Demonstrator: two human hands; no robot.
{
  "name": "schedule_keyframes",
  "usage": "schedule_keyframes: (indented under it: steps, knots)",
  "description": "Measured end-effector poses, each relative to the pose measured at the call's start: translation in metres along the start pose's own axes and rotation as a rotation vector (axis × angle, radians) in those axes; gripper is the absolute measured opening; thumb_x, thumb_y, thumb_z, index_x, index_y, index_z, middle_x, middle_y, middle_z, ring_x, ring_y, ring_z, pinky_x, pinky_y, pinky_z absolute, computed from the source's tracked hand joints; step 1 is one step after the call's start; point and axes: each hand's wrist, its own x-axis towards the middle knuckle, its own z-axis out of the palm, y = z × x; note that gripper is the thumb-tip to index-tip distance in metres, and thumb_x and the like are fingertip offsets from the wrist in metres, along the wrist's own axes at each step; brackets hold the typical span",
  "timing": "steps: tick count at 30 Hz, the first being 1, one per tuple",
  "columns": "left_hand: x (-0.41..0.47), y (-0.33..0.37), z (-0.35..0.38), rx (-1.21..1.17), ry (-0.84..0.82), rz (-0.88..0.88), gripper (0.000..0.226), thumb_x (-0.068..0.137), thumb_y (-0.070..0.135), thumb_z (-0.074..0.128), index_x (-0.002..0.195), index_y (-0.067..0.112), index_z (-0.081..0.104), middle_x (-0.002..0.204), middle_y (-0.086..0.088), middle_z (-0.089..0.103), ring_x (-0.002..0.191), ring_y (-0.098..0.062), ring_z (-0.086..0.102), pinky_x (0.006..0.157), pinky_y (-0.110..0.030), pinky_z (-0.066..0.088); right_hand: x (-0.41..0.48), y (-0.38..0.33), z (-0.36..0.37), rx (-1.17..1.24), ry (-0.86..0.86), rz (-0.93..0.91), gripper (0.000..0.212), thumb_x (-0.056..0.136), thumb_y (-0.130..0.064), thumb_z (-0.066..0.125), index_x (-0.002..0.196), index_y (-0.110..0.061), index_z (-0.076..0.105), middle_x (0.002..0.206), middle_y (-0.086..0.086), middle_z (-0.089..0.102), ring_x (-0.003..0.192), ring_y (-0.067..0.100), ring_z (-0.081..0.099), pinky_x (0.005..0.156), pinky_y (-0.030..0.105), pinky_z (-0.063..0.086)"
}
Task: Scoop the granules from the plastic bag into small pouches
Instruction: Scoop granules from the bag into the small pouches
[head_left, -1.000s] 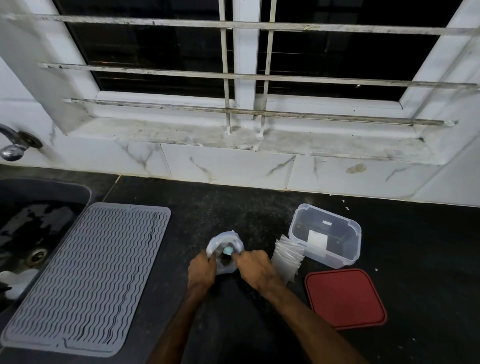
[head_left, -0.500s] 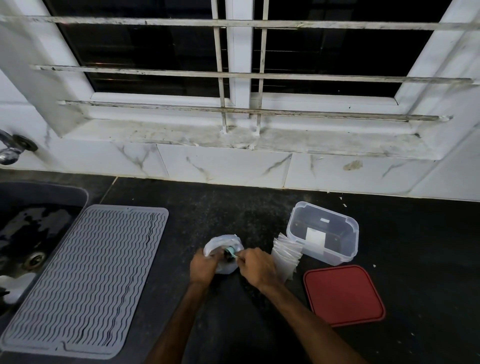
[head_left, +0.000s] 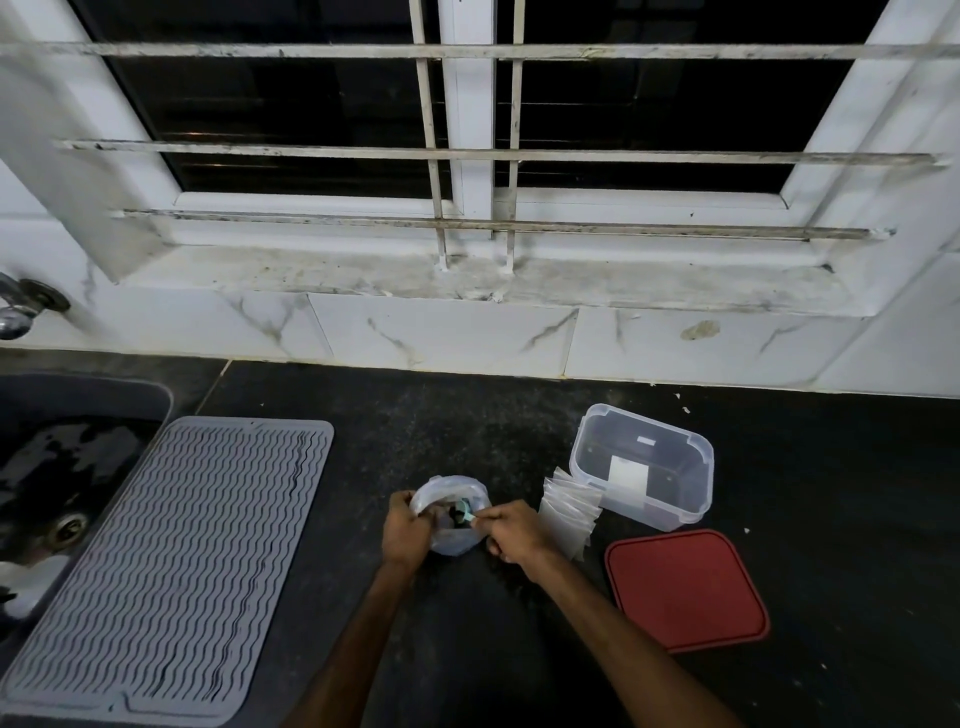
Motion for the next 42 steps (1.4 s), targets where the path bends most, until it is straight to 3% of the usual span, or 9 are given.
schedule_keyframes:
  steps: [4, 10, 14, 19, 22, 26, 30, 33, 42]
  knots:
    - [-0.005, 0.007, 0.004, 0.167, 0.002, 0.059, 0.026, 0.092, 0.008, 0.058, 0.117, 0.008, 0.052, 0.103, -0.005, 0.059, 0.092, -0.02, 0.058, 0.077, -0.029, 0.044, -0.006, 0.003, 0.0, -0.2, 0.03, -0.12, 0.021, 0.092, -0.031, 0.058, 0.1, -0.023, 0.076, 0.055, -0.001, 0.061, 0.05, 0.012, 0.055, 0.056, 0.029, 0.047]
    - [-0.006, 0.008, 0.008, 0.368, -0.062, 0.14, 0.025, 0.093, 0.027, 0.06, 0.107, 0.01, 0.07, 0.104, -0.009, 0.072, 0.096, -0.023, 0.067, 0.081, -0.031, 0.05, -0.016, -0.003, -0.005, -0.771, 0.229, -0.403, 0.028, 0.098, -0.032, 0.046, 0.113, -0.022, 0.068, 0.104, 0.003, 0.071, 0.093, 0.021, 0.067, 0.08, 0.034, 0.05]
    - [-0.004, 0.01, 0.007, 0.524, -0.103, 0.081, 0.028, 0.088, 0.034, 0.066, 0.099, 0.009, 0.071, 0.096, -0.008, 0.072, 0.091, -0.024, 0.068, 0.074, -0.027, 0.049, -0.019, -0.009, -0.006, -1.132, 0.145, -0.45, 0.027, 0.1, -0.022, 0.044, 0.121, -0.014, 0.059, 0.113, 0.009, 0.067, 0.102, 0.026, 0.064, 0.085, 0.037, 0.047]
    - [0.002, 0.011, 0.004, 0.53, -0.119, 0.02, 0.03, 0.089, 0.027, 0.064, 0.103, 0.0, 0.067, 0.101, -0.013, 0.069, 0.097, -0.029, 0.067, 0.078, -0.033, 0.052, -0.018, -0.01, -0.007, -1.226, 0.082, -0.434, 0.026, 0.099, -0.019, 0.045, 0.121, -0.013, 0.058, 0.115, 0.01, 0.066, 0.104, 0.029, 0.064, 0.087, 0.038, 0.048]
    - [0.006, 0.015, 0.004, 0.48, -0.105, 0.044, 0.026, 0.09, 0.013, 0.06, 0.11, -0.003, 0.063, 0.104, -0.012, 0.064, 0.101, -0.028, 0.062, 0.076, -0.03, 0.044, -0.018, -0.008, -0.004, -1.16, 0.089, -0.432, 0.027, 0.098, -0.021, 0.047, 0.121, -0.014, 0.058, 0.115, 0.009, 0.066, 0.103, 0.029, 0.064, 0.087, 0.038, 0.048]
    - [0.001, 0.016, 0.004, 0.434, -0.089, 0.148, 0.008, 0.091, 0.005, 0.055, 0.087, 0.012, 0.053, 0.09, -0.004, 0.057, 0.088, -0.02, 0.056, 0.066, -0.024, 0.039, -0.015, 0.0, -0.004, -0.798, 0.138, -0.321, 0.026, 0.094, -0.029, 0.052, 0.109, -0.018, 0.07, 0.104, 0.007, 0.071, 0.096, 0.024, 0.066, 0.082, 0.033, 0.049]
    - [0.005, 0.01, 0.002, 0.343, -0.151, 0.137, 0.005, 0.09, 0.007, 0.06, 0.095, 0.008, 0.058, 0.093, -0.008, 0.062, 0.092, -0.026, 0.063, 0.069, -0.025, 0.046, -0.009, -0.004, -0.009, -0.221, -0.03, -0.002, 0.021, 0.087, -0.024, 0.06, 0.092, -0.012, 0.076, 0.065, 0.003, 0.061, 0.055, 0.014, 0.055, 0.054, 0.025, 0.042]
    - [0.009, 0.011, -0.005, 0.237, -0.252, 0.025, 0.016, 0.092, 0.013, 0.063, 0.104, 0.003, 0.064, 0.094, -0.008, 0.067, 0.095, -0.026, 0.067, 0.072, -0.026, 0.052, -0.009, -0.003, -0.014, 0.136, -0.122, 0.172, 0.02, 0.083, -0.022, 0.066, 0.092, -0.006, 0.076, 0.058, 0.003, 0.052, 0.045, 0.01, 0.038, 0.042, 0.021, 0.027]
    - [0.007, 0.02, -0.002, 0.049, -0.283, -0.18, 0.028, 0.092, 0.019, 0.065, 0.113, 0.001, 0.064, 0.102, -0.014, 0.067, 0.096, -0.03, 0.064, 0.086, -0.039, 0.052, -0.014, 0.004, -0.009, 0.235, -0.125, 0.158, 0.015, 0.087, -0.024, 0.066, 0.095, -0.019, 0.077, 0.057, 0.001, 0.051, 0.046, 0.009, 0.037, 0.039, 0.02, 0.026]
